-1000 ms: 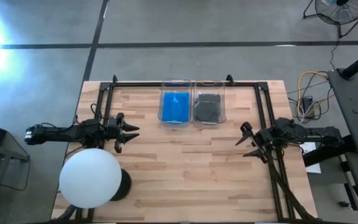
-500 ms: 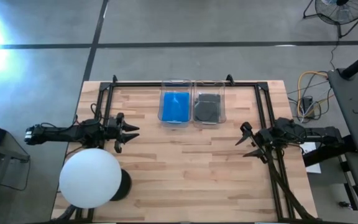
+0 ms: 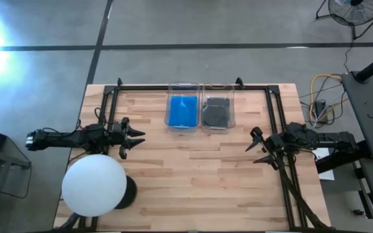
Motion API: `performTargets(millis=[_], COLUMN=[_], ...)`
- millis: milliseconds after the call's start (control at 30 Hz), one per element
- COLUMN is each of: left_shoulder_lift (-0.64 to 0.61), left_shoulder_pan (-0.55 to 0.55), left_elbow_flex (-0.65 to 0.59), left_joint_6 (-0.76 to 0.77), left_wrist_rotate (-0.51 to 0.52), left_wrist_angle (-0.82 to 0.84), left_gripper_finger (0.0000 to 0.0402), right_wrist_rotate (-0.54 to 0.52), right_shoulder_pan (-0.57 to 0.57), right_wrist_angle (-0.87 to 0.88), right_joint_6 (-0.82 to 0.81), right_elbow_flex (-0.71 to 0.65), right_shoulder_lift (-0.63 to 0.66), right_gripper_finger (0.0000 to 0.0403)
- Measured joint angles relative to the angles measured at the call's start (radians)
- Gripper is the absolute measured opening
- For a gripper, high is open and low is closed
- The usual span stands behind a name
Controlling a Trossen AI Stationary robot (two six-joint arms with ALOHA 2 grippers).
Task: Pick & place jewel cases by type
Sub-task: Return to Home Position
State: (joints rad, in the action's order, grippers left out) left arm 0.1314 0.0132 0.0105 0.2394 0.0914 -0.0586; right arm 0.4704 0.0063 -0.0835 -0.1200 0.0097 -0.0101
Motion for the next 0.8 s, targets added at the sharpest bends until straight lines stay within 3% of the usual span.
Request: performTargets(millis=[800], left_shoulder_lift=[0.000], left_shoulder_pan=[0.000], left_elbow_flex=[0.000], left_joint_6=[0.000], left_wrist_rotate=[0.000], left_wrist_angle=[0.000], left_gripper_finger=[0.0126], right_wrist_rotate=[0.000], right_shoulder_pan=[0.000], right_wrist_angle=[0.000], right_joint_6=[0.000], right_elbow_flex=[0.000], right_shoulder_lift=[0.000], right_gripper_finger=[0.0256])
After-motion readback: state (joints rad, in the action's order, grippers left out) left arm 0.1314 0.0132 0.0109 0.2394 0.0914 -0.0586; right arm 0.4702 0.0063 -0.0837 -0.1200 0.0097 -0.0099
